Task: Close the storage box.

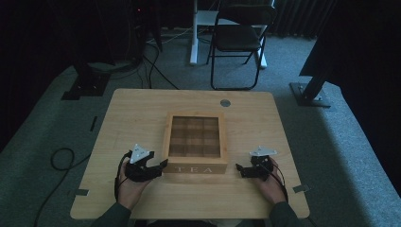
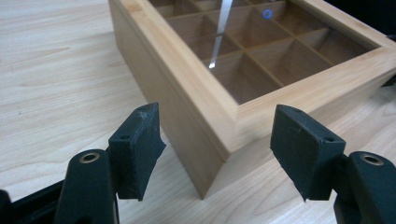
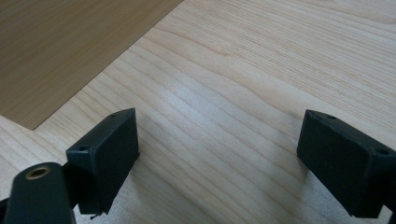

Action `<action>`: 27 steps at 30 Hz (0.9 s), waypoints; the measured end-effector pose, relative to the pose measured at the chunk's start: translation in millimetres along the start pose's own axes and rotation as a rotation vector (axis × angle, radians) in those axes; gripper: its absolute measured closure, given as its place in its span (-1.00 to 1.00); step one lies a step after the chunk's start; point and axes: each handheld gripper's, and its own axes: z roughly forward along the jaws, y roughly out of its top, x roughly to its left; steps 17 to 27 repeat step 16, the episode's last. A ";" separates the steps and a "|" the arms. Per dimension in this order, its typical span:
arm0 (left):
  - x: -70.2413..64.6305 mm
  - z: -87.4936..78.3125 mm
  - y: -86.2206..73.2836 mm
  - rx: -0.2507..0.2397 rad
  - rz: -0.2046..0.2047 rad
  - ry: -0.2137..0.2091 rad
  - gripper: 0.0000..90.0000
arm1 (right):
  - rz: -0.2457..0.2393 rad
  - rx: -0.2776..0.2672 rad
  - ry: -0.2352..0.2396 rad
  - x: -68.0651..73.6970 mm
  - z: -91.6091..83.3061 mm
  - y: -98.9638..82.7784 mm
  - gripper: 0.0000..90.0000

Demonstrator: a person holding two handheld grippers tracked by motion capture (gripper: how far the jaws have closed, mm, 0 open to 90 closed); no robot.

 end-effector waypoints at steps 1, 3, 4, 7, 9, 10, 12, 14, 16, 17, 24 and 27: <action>1.2 1.0 -0.6 0.007 -0.001 0.001 -0.26 | 0.000 0.000 0.000 0.0 0.0 0.0 -0.72; 3.8 1.8 -1.8 -0.001 -0.014 -0.011 -0.29 | 0.000 0.000 0.000 0.0 0.0 0.0 -0.72; 4.6 1.6 -2.2 -0.005 -0.018 -0.012 -0.30 | 0.000 0.000 0.000 0.0 0.0 0.0 -0.72; 5.5 0.1 -3.1 -0.025 -0.017 -0.006 -0.30 | 0.000 0.000 0.000 0.0 0.0 0.0 -0.72; 7.2 -1.6 -3.8 -0.041 -0.021 0.000 -0.29 | 0.000 0.000 0.000 0.0 0.0 0.0 -0.72; 7.6 -2.0 -4.2 -0.047 -0.025 0.006 -0.28 | 0.000 0.000 0.000 0.0 0.0 0.0 -0.72; 7.6 -2.0 -4.2 -0.047 -0.025 0.006 -0.27 | 0.000 0.000 0.000 0.0 0.0 0.0 -0.72; 9.6 -3.5 -6.8 -0.076 -0.032 0.034 -0.26 | 0.000 0.000 0.000 0.0 0.0 0.0 -0.73; 9.9 -3.1 -7.3 -0.075 -0.033 0.039 -0.26 | 0.000 0.000 0.000 0.0 0.0 0.0 -0.72; 9.9 -3.1 -7.3 -0.075 -0.033 0.039 -0.26 | 0.000 0.000 0.000 0.0 0.0 0.0 -0.72; 9.9 -3.1 -7.3 -0.075 -0.033 0.039 -0.26 | 0.000 0.000 0.000 0.0 0.0 0.0 -0.72; 9.9 -3.1 -7.3 -0.075 -0.033 0.039 -0.26 | 0.000 0.000 0.000 0.0 0.0 0.0 -0.72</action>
